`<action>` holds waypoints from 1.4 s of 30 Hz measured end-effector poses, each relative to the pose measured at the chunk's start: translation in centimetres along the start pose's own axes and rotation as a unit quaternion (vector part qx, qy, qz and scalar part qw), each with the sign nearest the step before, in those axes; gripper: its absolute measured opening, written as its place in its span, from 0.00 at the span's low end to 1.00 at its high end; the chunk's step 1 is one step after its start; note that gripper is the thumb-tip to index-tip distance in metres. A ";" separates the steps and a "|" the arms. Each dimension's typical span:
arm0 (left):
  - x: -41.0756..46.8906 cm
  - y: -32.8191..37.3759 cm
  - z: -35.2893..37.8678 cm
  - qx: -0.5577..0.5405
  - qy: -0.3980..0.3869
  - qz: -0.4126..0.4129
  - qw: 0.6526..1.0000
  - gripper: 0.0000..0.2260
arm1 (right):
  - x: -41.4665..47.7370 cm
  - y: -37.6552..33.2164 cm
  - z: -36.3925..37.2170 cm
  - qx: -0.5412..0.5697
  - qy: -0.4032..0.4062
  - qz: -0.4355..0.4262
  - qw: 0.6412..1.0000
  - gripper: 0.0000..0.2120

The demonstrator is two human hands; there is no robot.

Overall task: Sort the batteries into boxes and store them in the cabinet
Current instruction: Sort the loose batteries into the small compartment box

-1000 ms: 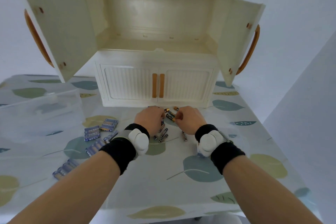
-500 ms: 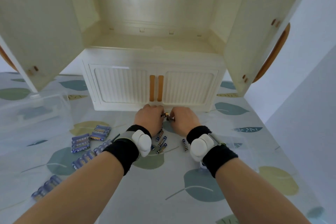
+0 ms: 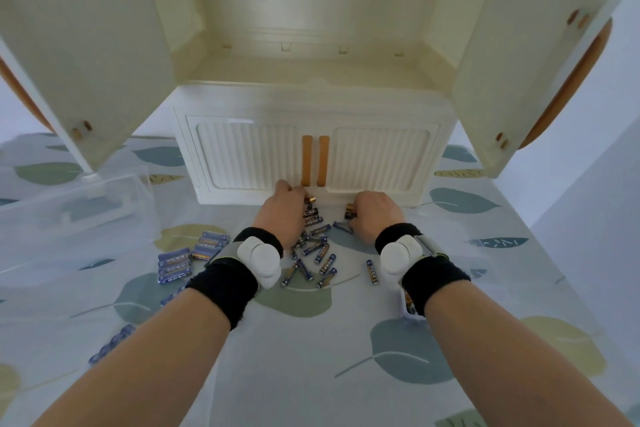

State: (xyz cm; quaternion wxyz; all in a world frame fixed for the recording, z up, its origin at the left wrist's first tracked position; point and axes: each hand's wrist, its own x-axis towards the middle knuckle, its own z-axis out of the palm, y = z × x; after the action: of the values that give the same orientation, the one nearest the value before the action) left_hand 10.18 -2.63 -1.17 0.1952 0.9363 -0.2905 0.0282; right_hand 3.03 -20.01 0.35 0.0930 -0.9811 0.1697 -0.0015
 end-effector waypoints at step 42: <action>-6.1 12.3 -3.7 -0.089 -0.106 0.102 0.985 0.06 | -10.3 8.9 -7.3 0.123 0.039 0.035 0.991 0.13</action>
State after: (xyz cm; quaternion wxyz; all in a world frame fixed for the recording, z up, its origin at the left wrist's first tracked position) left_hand -1.48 -7.26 5.51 0.2418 0.8782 -0.4053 -0.0774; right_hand -9.85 -26.12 6.16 0.2062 -0.9548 0.2063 -0.0575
